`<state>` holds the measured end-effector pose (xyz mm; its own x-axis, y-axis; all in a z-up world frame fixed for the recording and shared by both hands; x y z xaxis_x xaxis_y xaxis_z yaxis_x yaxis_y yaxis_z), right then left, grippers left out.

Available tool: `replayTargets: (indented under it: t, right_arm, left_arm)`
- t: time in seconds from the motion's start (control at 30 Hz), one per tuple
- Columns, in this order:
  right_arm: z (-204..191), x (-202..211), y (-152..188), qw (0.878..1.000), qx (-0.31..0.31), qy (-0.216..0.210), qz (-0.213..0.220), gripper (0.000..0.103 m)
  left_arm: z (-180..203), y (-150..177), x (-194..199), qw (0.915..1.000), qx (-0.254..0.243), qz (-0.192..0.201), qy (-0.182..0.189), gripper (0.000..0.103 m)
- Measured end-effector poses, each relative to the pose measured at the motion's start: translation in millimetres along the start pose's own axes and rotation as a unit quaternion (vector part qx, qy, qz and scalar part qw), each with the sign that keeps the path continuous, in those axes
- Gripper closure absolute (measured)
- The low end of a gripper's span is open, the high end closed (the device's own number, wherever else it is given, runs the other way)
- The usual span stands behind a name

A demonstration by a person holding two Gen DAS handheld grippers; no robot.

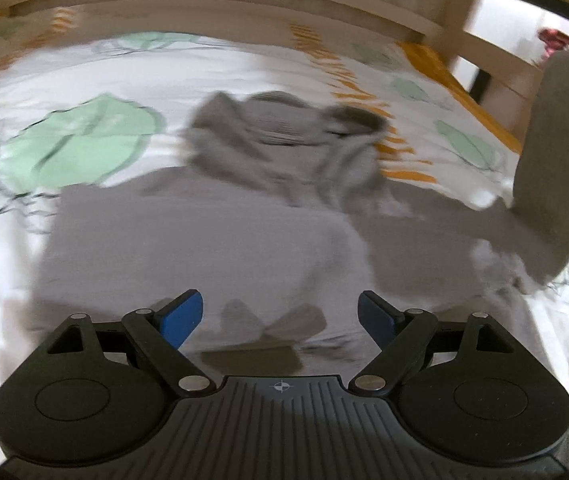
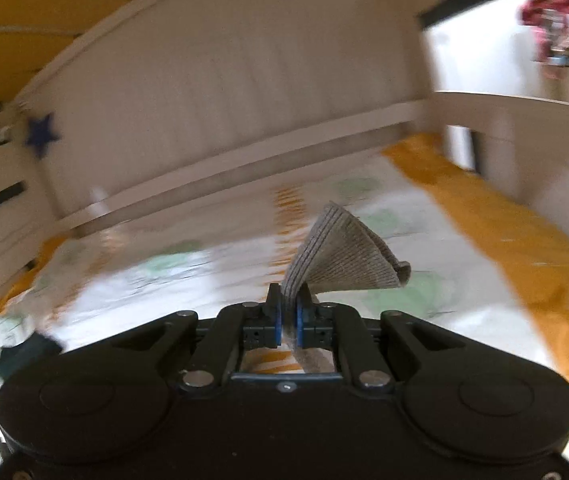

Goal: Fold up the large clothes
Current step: 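Lift the sleeve across the body with the right gripper and release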

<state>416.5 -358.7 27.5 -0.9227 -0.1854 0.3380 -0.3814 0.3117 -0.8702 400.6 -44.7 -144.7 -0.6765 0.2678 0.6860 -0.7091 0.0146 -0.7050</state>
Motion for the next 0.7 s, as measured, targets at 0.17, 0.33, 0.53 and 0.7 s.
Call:
replayTargets:
  t: [0.17,0.33,0.53,0.7]
  right_arm:
    - [-89.0,-31.3,25.8,0.997,0.032,-0.067,-0.019,0.089]
    - [-151.7,-72.8,78.0,0.992,0.036,-0.107,-0.064,0.089]
    - [-204.8,-104.9,164.7,0.983,0.089,-0.103,-0.126,0.089]
    - [-219.7,-120.2,216.0,0.976,0.108,-0.102,-0.160,0.082]
  left_arm:
    - [-49.3,2.4,19.9,0.9993,0.031,0.005,-0.019,0.019]
    - [-84.9,10.0,35.4,0.9979,0.058,0.011,-0.028,0.019]
    - [-115.4,20.5,44.8,0.9962,0.082,0.008,-0.028,0.019]
    - [-123.0,23.0,49.4,0.9958,0.088,0.012,-0.021,0.019]
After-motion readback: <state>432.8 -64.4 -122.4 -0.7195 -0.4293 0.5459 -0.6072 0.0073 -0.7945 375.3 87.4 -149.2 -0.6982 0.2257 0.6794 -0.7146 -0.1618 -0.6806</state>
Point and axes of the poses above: each gripper's, at about its wrist camera, not at the fingertips, and x roughly against the way its jaws point, z to its right, y to its underside, the point moved 7 cm from there along -x, roughly the way its jaws point, and after that the axes turned 3 degrees about z, right-handed, at the moved point
